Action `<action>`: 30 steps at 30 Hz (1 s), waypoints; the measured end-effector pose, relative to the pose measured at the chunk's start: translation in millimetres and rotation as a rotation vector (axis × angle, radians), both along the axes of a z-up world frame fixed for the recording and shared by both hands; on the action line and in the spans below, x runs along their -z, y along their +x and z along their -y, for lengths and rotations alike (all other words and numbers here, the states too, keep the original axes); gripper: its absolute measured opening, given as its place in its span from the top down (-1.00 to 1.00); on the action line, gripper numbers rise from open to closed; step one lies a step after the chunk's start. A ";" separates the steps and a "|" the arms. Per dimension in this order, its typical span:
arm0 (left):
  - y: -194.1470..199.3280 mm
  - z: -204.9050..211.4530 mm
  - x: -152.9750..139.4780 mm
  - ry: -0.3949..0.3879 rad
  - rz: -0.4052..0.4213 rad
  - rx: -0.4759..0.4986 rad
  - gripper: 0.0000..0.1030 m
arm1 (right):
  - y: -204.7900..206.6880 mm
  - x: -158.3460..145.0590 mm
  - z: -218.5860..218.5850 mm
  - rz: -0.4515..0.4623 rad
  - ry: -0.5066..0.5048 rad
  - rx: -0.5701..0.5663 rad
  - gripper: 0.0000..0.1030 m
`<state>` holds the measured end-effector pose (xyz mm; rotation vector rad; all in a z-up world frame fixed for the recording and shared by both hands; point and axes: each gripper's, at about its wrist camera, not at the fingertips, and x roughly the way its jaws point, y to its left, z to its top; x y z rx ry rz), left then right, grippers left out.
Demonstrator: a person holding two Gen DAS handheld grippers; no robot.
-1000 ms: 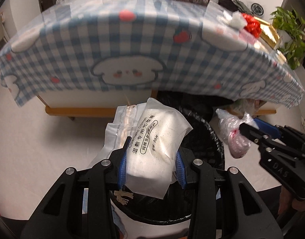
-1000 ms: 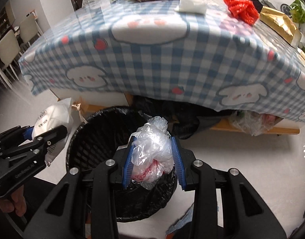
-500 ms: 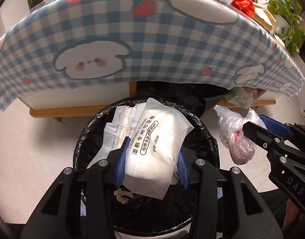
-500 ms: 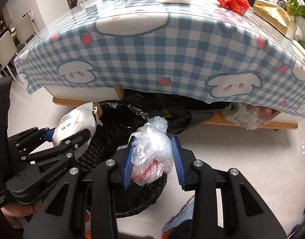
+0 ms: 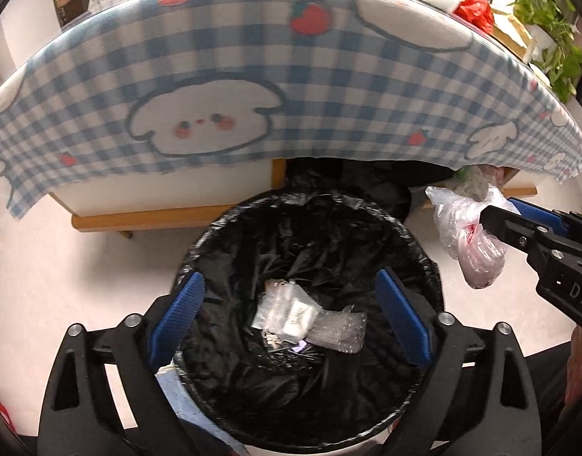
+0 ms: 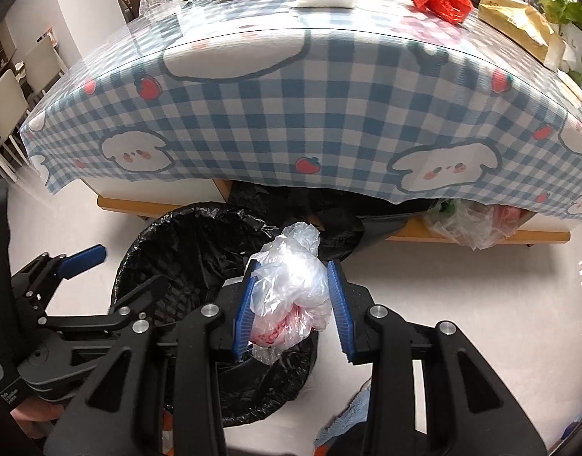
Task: Collect trash
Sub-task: 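Open the left gripper over the bin while the right gripper releases the plastic bag, then move both grippers back from the bin toward the table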
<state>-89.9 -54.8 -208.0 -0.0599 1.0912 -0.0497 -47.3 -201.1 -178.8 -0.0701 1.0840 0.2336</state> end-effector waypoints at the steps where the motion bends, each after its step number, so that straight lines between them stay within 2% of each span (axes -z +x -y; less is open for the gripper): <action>1: -0.8 -5.2 0.3 -0.001 0.000 -0.008 -0.81 | 0.3 1.0 -4.2 -0.003 -0.002 -0.006 0.32; 16: -10.7 -69.4 6.1 -0.005 -0.010 -0.096 -0.89 | 2.9 14.3 -70.8 -0.018 -0.021 -0.099 0.31; 30: -15.8 -102.2 22.6 -0.016 -0.043 -0.146 -0.89 | 5.7 38.7 -96.7 -0.059 -0.059 -0.131 0.29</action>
